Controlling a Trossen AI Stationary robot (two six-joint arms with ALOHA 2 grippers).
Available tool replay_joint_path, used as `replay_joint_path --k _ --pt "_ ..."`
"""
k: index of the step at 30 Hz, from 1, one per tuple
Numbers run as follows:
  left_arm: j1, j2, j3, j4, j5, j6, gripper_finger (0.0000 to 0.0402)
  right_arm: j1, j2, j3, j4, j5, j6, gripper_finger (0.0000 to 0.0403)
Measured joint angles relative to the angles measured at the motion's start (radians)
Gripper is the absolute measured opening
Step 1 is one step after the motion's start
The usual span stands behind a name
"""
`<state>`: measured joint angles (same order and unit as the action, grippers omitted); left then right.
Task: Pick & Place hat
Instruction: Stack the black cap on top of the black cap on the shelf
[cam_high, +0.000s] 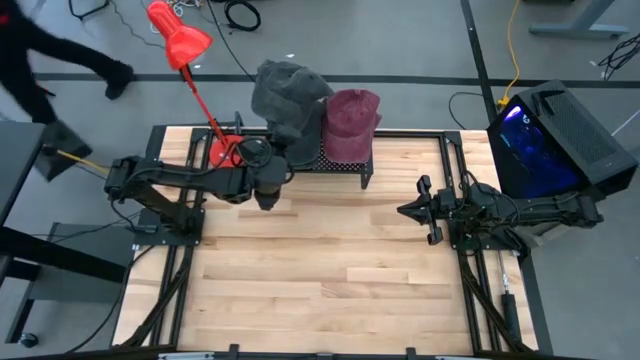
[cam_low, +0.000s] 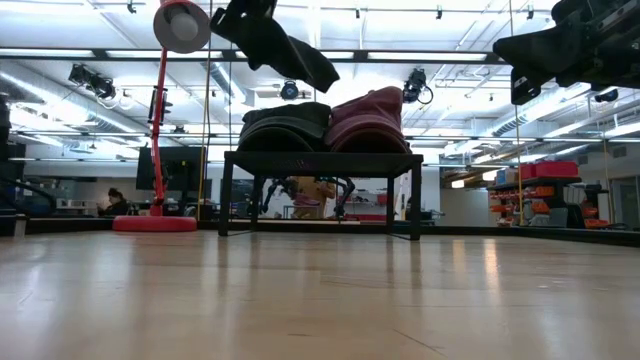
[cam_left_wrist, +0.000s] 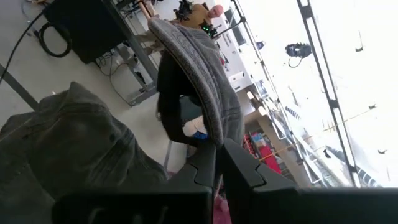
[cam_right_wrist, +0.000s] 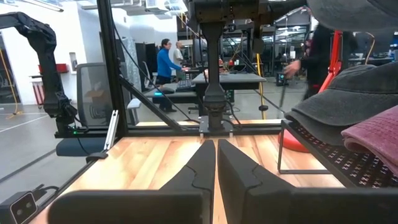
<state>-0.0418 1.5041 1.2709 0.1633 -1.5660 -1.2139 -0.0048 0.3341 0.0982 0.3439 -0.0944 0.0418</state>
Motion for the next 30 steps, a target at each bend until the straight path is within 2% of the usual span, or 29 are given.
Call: replay_joint_path --k 11,30 --pt "0.024 0.06 0.0 0.119 -0.005 -0.04 0.0018 0.0 0.0 0.0 -0.002 0.0 0.0 0.0023" --pt "0.052 0.082 0.0 0.112 -0.005 -0.031 0.0021 0.0 0.0 0.0 -0.001 0.0 0.0 0.0023"
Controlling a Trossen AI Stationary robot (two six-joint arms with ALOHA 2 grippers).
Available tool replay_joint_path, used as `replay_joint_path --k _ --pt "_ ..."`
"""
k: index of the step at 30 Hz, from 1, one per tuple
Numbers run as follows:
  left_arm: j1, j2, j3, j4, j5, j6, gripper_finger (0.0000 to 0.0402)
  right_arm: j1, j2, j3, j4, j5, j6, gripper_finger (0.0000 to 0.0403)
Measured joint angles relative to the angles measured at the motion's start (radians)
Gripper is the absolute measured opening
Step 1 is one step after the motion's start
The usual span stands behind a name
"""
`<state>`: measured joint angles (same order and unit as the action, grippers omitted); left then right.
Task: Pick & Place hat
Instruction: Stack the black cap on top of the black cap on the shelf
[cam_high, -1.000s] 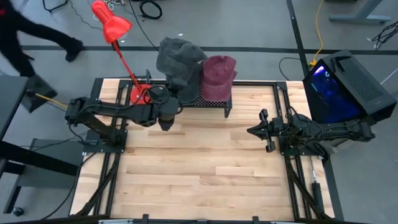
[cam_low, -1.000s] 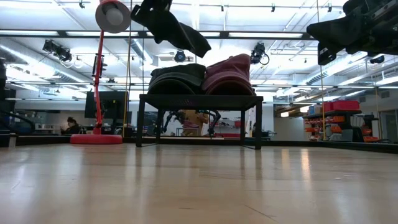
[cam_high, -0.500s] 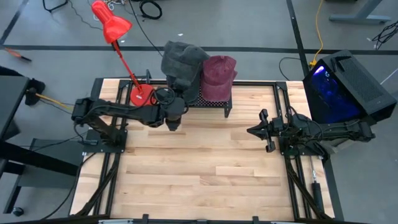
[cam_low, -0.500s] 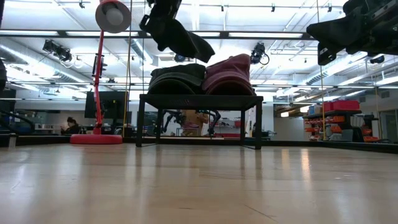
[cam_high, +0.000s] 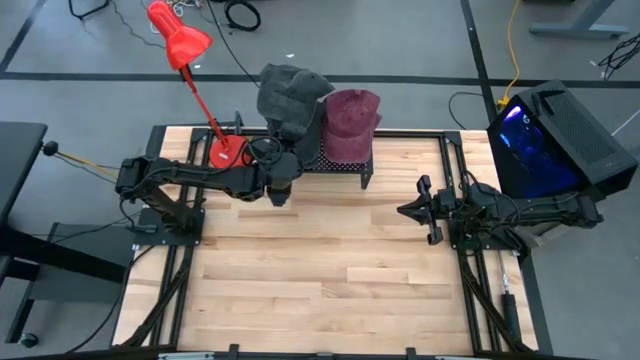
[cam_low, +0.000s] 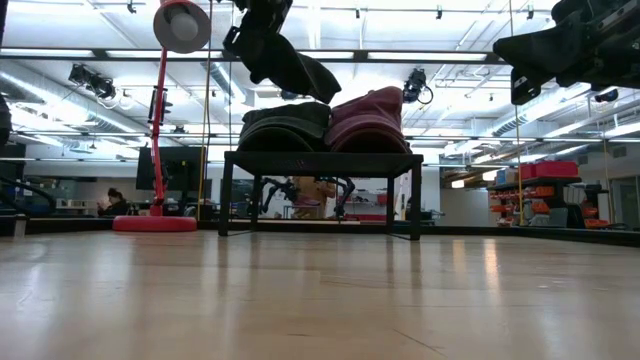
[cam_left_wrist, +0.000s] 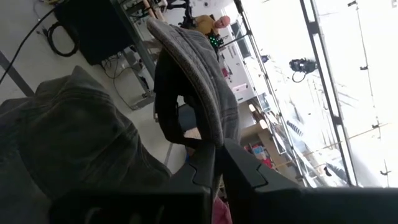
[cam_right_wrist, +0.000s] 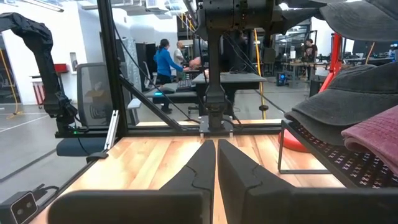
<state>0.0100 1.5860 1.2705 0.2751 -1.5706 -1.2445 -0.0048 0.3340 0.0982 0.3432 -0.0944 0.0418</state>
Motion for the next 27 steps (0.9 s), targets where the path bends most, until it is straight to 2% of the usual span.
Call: replay_joint_path --k 6,19,27 --pt "-0.003 0.0 0.0 -0.012 -0.002 0.056 0.0022 0.0 0.0 0.0 0.0 0.0 0.0 0.0022" --pt "-0.014 0.0 0.0 -0.072 0.002 0.06 0.0023 0.0 0.0 0.0 0.0 0.0 0.0 0.0023" --pt "-0.013 0.0 0.0 -0.071 0.112 0.06 0.0033 0.0 0.0 0.0 0.0 0.0 0.0 0.0023"
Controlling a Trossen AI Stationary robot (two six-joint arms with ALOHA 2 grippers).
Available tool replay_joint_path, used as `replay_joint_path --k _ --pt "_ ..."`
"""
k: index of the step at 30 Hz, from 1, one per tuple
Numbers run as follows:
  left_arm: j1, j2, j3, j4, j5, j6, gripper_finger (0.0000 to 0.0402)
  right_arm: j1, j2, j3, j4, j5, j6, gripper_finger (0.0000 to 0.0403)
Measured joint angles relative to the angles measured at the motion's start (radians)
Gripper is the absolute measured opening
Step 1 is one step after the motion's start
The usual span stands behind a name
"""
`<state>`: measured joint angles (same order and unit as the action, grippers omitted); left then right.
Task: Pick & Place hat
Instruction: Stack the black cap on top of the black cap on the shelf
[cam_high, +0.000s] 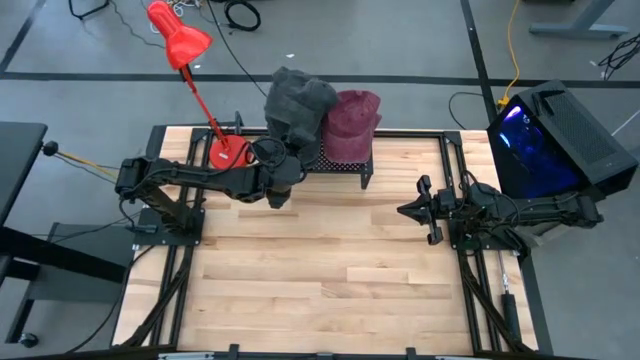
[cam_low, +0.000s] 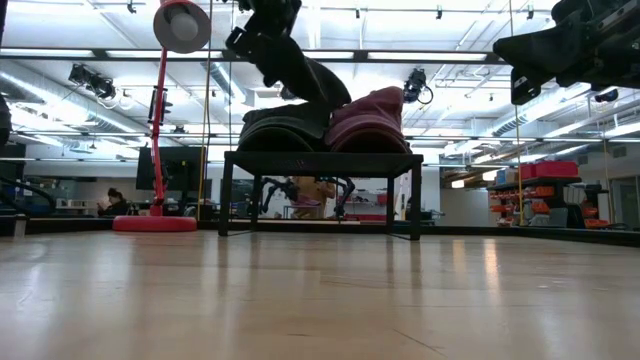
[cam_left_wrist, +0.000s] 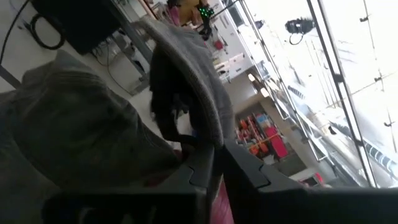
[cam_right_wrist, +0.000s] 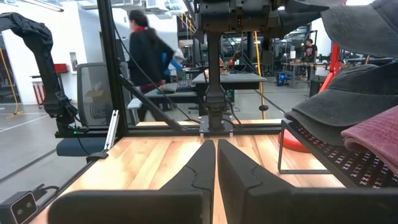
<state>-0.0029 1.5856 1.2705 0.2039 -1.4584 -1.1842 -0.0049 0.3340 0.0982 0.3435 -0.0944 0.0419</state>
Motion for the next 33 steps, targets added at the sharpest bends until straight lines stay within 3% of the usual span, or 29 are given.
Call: replay_joint_path --k 12,33 --pt "0.0 -0.001 0.0 0.004 -0.029 -0.005 0.0097 0.0 0.0 0.0 0.0 0.0 0.0 0.0022" --pt "-0.039 -0.006 0.0 -0.058 -0.04 0.079 0.0145 0.0 0.0 0.0 0.0 0.0 0.0 0.0023"
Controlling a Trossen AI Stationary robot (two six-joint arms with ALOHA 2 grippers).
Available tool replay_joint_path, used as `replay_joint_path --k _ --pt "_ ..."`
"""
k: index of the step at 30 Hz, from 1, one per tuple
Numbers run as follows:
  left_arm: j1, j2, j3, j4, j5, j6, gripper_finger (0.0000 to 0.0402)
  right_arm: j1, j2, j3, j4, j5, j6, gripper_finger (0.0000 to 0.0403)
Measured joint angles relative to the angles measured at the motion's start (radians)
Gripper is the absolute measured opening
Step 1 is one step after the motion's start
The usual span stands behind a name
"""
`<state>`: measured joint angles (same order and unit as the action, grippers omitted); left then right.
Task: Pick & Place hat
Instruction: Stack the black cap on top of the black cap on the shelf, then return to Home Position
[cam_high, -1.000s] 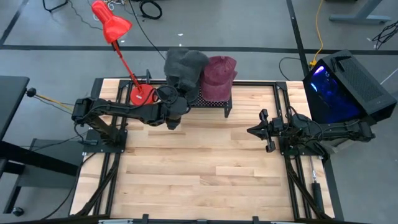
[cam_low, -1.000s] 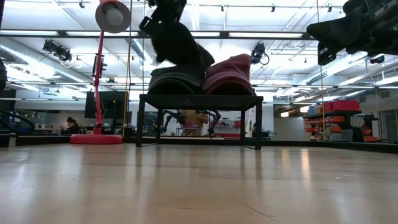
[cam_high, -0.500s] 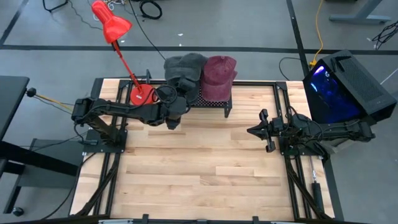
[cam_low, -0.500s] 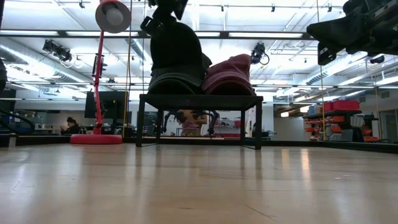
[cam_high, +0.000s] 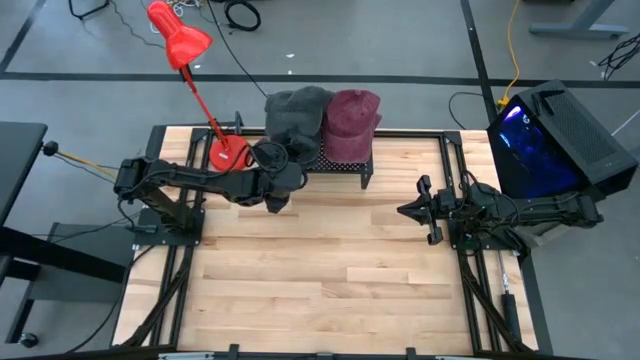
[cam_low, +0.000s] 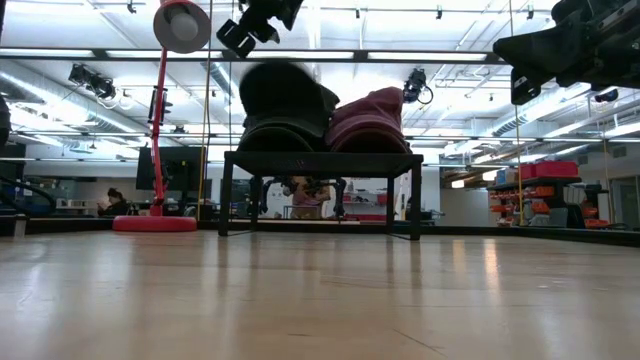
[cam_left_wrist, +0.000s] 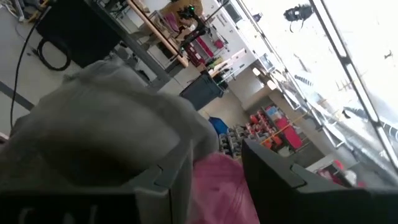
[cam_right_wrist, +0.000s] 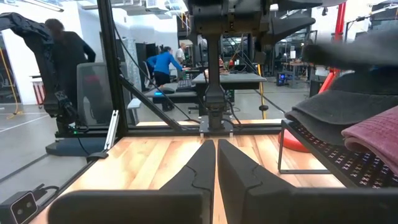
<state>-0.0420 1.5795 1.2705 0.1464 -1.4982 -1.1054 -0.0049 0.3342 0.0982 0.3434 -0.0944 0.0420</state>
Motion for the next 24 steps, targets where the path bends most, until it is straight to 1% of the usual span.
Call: replay_joint_path --k 6,16,24 --pt "-0.022 0.0 0.0 -0.047 0.012 0.002 0.0143 0.0 0.0 0.0 0.0 0.0 0.0 0.0023" --pt "-0.031 0.0 0.0 -0.056 0.037 0.007 0.0142 0.0 0.0 0.0 0.0 0.0 0.0 0.0023" --pt "-0.048 0.0 0.0 -0.053 0.038 0.196 0.0142 0.0 0.0 0.0 0.0 0.0 0.0 0.0023"
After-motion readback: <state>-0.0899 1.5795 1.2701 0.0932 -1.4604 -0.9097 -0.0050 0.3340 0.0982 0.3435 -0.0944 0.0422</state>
